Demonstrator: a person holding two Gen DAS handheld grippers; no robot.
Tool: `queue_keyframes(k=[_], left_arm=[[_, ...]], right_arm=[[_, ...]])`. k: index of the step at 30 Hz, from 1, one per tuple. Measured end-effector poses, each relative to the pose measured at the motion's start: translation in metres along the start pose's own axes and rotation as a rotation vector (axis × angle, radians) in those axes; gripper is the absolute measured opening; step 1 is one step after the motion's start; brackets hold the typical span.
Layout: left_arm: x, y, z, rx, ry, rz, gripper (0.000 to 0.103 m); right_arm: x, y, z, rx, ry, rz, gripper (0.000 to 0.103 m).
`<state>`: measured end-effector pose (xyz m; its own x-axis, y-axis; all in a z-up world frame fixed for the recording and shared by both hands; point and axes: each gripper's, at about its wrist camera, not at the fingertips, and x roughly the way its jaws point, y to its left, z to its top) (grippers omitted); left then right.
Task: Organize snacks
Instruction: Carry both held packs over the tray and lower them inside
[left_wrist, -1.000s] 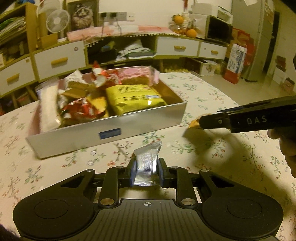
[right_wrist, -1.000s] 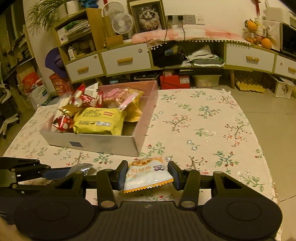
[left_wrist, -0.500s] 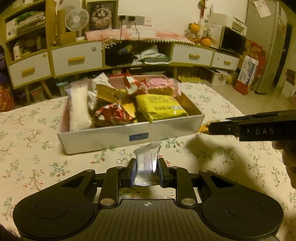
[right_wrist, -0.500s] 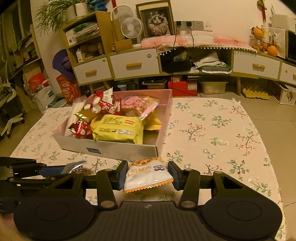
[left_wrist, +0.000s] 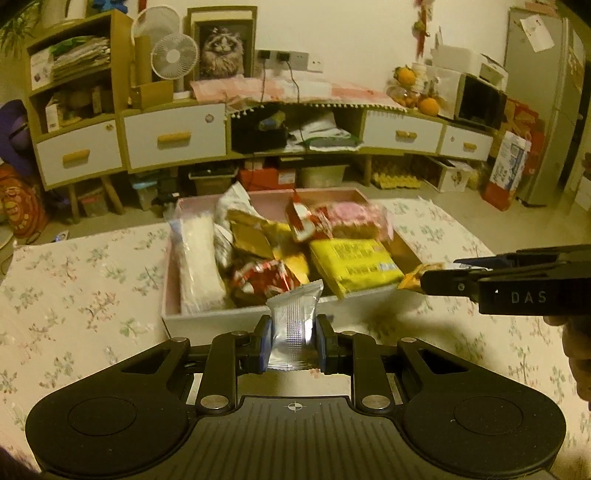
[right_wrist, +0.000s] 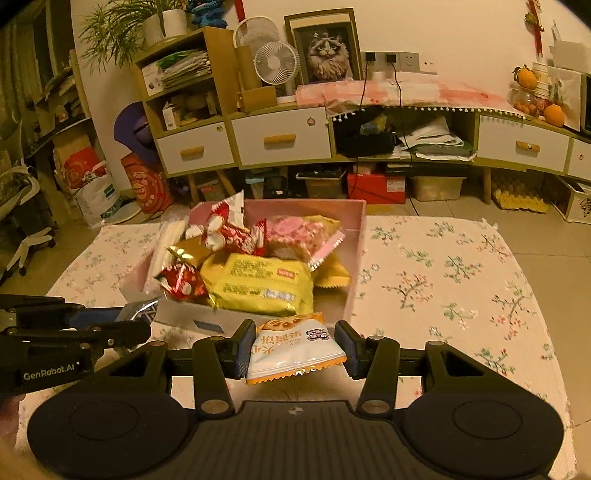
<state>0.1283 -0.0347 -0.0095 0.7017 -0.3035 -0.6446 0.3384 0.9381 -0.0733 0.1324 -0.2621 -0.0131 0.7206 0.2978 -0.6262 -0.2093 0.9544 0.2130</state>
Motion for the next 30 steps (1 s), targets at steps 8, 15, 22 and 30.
queue_keyframes(k=[8, 15, 22, 30], left_arm=[[0.016, 0.010, 0.030, -0.043, -0.022, 0.025, 0.021], [0.037, 0.013, 0.056, -0.025, -0.029, 0.066, 0.021], [0.059, 0.015, 0.069, -0.016, -0.017, 0.075, 0.022], [0.073, 0.020, 0.076, -0.027, -0.007, 0.076, 0.022]], right_arm=[[0.015, 0.002, 0.037, 0.038, -0.033, 0.045, 0.016], [0.042, 0.004, 0.064, 0.050, -0.036, 0.056, 0.016], [0.069, -0.003, 0.082, 0.098, -0.029, 0.066, 0.016], [0.095, 0.002, 0.099, 0.110, -0.005, 0.080, 0.016]])
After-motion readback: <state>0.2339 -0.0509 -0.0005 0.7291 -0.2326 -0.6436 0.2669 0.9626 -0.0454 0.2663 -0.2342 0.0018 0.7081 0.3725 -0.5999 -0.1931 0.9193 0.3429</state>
